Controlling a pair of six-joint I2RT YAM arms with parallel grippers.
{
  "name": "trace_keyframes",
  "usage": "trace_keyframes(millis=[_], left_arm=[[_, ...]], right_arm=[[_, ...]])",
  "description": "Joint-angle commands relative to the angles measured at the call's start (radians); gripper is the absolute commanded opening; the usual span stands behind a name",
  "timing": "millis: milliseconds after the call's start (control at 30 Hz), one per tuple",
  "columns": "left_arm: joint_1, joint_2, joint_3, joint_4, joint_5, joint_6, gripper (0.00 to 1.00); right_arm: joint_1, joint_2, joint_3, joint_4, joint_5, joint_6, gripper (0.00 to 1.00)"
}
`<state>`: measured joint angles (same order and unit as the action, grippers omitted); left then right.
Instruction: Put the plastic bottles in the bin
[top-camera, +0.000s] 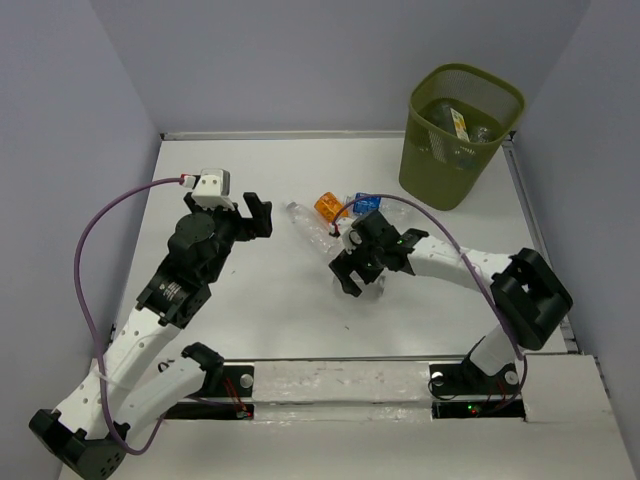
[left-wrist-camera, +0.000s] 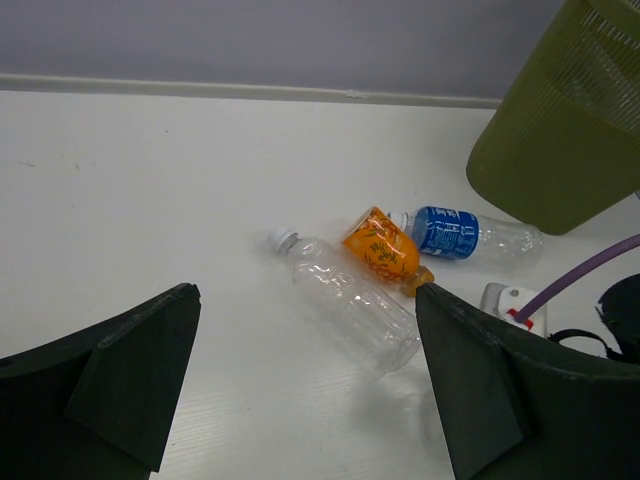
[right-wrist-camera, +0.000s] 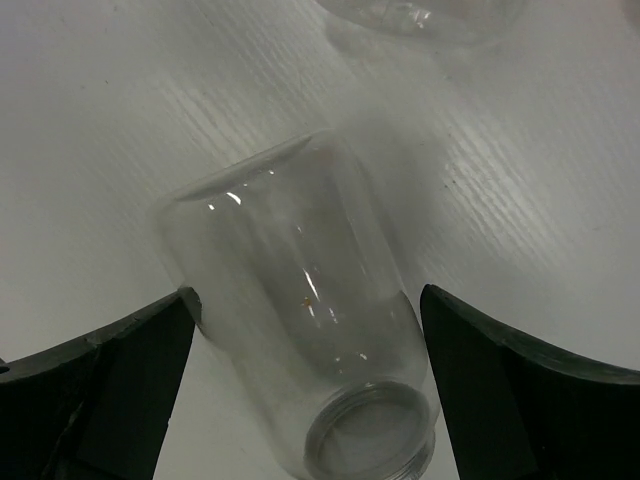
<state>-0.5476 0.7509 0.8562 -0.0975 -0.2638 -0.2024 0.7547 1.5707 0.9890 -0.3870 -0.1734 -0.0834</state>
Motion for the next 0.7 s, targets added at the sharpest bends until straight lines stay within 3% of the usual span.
trace_keyframes(millis=[0,100,133,200,367,467,567,667], left_arm=[[0.006,-0.007,0.003,0.035,0.009,0.008,0.99],[0.008,-0.008,0.003,0.035,0.009,0.008,0.99],[0.006,-0.01,0.001,0.035,0.009,0.008,0.99],[0.006,-0.013,0.001,0.035,0.011,0.008,0.99],[0.008,-0.019,0.003,0.039,0.026,0.003,0.99],[0.009,-0.018,0.004,0.042,0.043,0.003,0.99],[0.009,-0.015,0.003,0.039,0.046,0.003,0.99],[0.009,-0.013,0.003,0.041,0.086,-0.009,0.99]], right_arm=[[0.023,0.06,0.082,-0.029,-0.023,-0.041,0.9],[0.032,0.063,0.115,-0.027,-0.006,-0.041,0.79],[0.032,0.052,0.122,-0.029,-0.009,-0.042,0.69],[0.032,-0.003,0.135,-0.059,-0.008,-0.038,0.61],[0.032,-0.159,0.204,-0.09,0.096,-0.03,0.59],[0.019,-0.196,0.353,0.021,0.296,-0.061,0.59],[-0.079,-0.181,0.46,0.17,0.463,-0.105,0.6],[-0.26,-0.147,0.571,0.29,0.451,-0.112,0.6]])
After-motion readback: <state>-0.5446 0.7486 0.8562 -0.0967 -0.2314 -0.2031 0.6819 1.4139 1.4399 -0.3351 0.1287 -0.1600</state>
